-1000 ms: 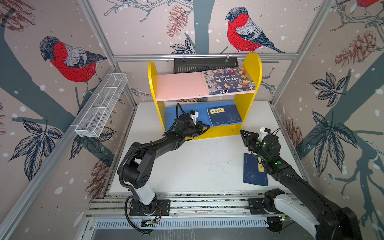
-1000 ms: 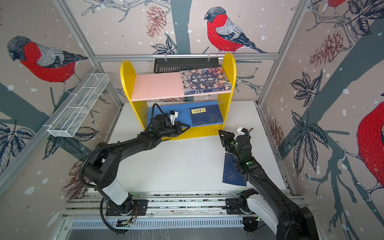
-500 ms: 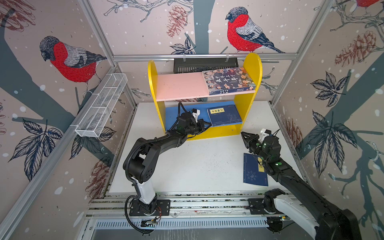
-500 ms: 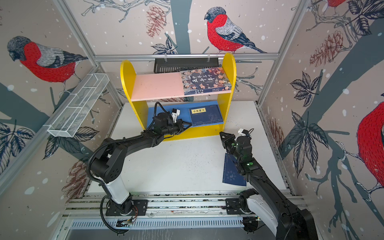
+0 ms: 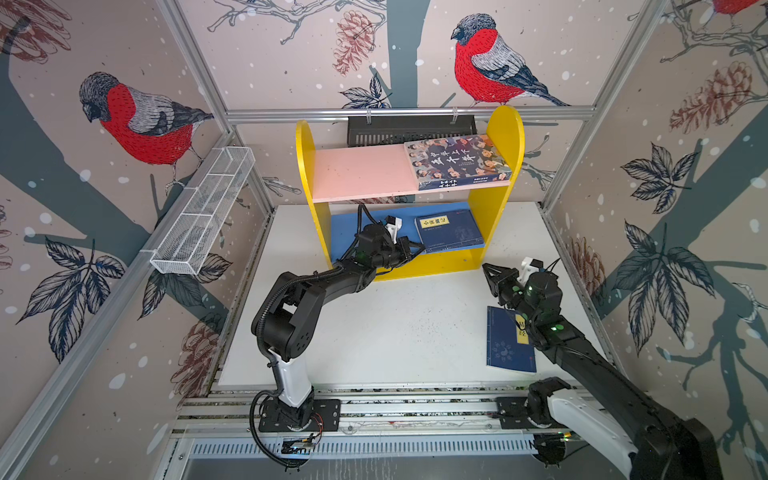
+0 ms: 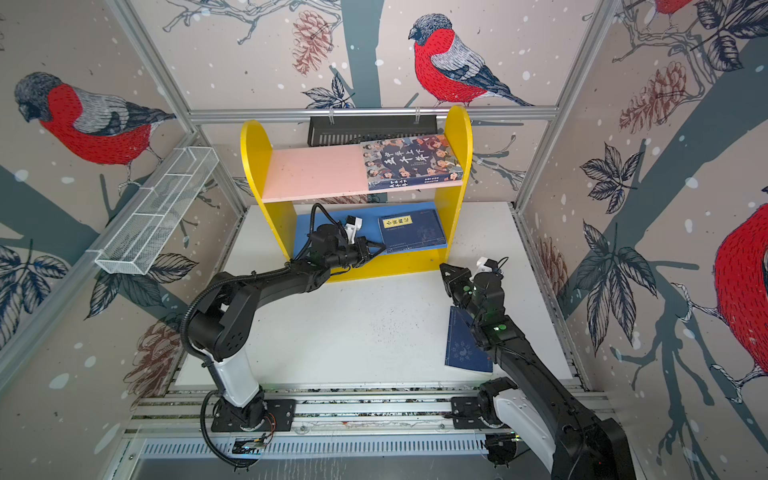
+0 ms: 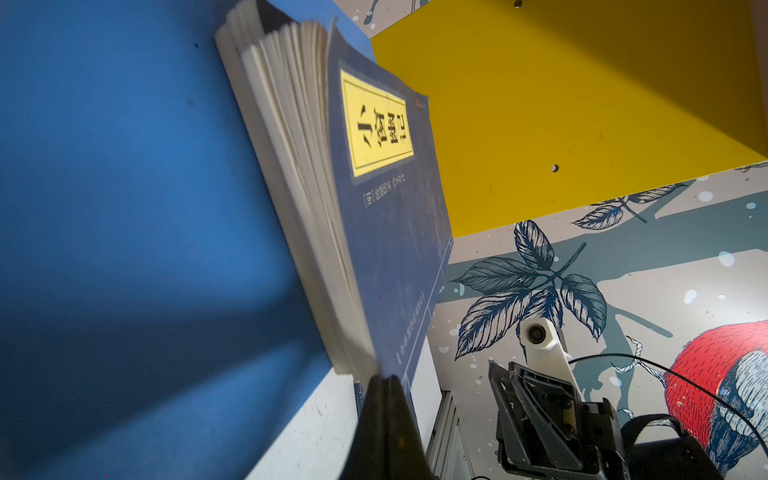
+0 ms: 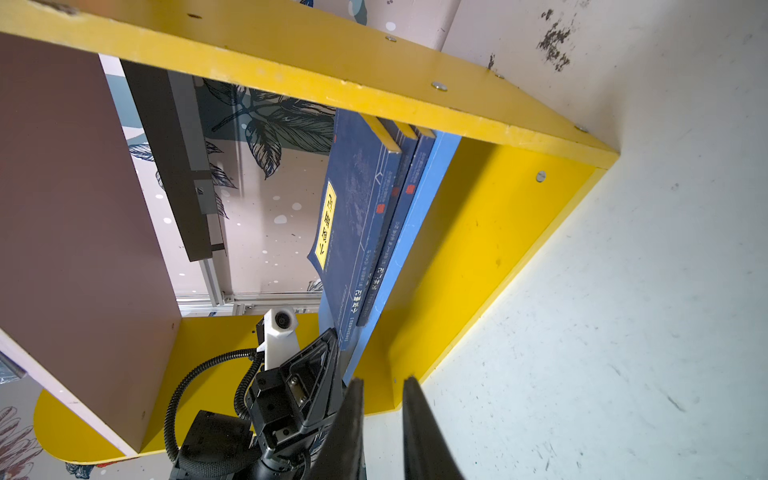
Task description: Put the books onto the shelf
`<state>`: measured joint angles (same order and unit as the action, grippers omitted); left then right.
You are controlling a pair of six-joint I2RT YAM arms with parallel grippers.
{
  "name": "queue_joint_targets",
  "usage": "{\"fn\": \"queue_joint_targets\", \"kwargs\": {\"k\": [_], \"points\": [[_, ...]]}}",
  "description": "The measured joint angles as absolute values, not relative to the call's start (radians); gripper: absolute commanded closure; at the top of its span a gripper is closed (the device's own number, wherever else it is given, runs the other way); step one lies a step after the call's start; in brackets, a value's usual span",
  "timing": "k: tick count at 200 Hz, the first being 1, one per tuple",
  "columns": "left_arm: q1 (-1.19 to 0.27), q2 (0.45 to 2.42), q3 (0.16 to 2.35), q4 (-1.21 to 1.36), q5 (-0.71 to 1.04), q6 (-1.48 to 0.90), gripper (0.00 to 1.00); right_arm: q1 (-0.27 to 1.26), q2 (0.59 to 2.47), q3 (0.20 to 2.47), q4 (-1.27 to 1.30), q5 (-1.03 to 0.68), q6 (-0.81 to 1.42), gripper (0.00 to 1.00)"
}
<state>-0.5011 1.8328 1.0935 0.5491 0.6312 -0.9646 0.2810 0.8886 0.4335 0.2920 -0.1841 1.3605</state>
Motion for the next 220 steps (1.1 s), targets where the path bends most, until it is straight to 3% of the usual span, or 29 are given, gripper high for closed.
{"fn": "queue_joint_targets", "kwargs": {"k": [83, 220], "points": [[-0.497, 1.848, 1.105, 0.565, 0.632, -0.965, 1.00, 0.281, 0.945, 0.434, 0.316, -0.206, 1.361, 0.81], [-0.453, 1.814, 1.063, 0.596, 0.629, -0.980, 1.00, 0.299, 1.213, 0.522, 0.501, -0.239, 1.367, 0.85]]}}
